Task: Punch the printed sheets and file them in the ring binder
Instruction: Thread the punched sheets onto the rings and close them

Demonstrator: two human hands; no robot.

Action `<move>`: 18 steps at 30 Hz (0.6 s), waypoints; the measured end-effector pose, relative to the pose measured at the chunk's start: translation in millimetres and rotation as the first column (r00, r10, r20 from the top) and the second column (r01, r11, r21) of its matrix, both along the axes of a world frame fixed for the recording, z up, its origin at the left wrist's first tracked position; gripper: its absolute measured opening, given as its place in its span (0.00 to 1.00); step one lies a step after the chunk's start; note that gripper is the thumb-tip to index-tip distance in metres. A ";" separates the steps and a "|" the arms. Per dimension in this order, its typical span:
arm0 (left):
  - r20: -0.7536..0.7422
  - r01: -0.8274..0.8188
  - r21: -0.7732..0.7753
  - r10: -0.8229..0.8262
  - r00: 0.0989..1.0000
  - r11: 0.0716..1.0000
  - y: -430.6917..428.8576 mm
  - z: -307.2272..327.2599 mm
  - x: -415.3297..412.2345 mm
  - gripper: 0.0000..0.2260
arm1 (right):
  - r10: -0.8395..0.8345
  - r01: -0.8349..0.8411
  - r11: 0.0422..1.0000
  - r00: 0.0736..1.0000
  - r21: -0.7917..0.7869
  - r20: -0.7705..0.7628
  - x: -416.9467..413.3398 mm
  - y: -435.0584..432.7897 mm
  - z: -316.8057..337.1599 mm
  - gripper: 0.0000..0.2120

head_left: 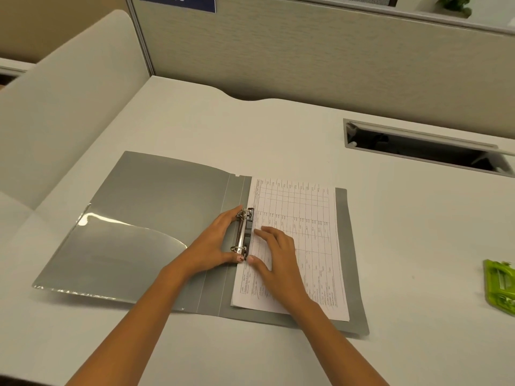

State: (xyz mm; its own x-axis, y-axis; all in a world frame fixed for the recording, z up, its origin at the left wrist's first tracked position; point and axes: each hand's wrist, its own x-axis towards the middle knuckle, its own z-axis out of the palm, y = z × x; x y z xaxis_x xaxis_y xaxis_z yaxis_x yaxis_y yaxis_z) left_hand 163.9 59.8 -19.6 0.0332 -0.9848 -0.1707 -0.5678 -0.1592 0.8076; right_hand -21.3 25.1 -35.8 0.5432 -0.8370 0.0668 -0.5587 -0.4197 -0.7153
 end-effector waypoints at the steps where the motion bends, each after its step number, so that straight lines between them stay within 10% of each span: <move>1: -0.006 -0.001 0.002 0.001 1.000 1.000 0.1 0.4 -0.3 0.48 | -0.005 0.005 1.000 1.000 -0.015 -0.008 1.8 -2.8 1.5 0.25; 18: 0.078 0.023 -0.095 -0.015 0.997 0.995 -0.1 -3.6 1.9 0.46 | 0.171 -0.171 0.979 0.985 0.111 0.011 3.7 -14.8 6.0 0.37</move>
State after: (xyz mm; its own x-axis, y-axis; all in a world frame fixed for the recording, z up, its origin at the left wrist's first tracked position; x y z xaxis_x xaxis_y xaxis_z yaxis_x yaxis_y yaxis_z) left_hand 165.7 59.7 -23.2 0.0238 -0.9970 -0.0734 -0.6309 -0.0719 0.7725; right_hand -17.6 10.3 -29.8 0.6788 -0.7340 -0.0203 -0.4844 -0.4268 -0.7637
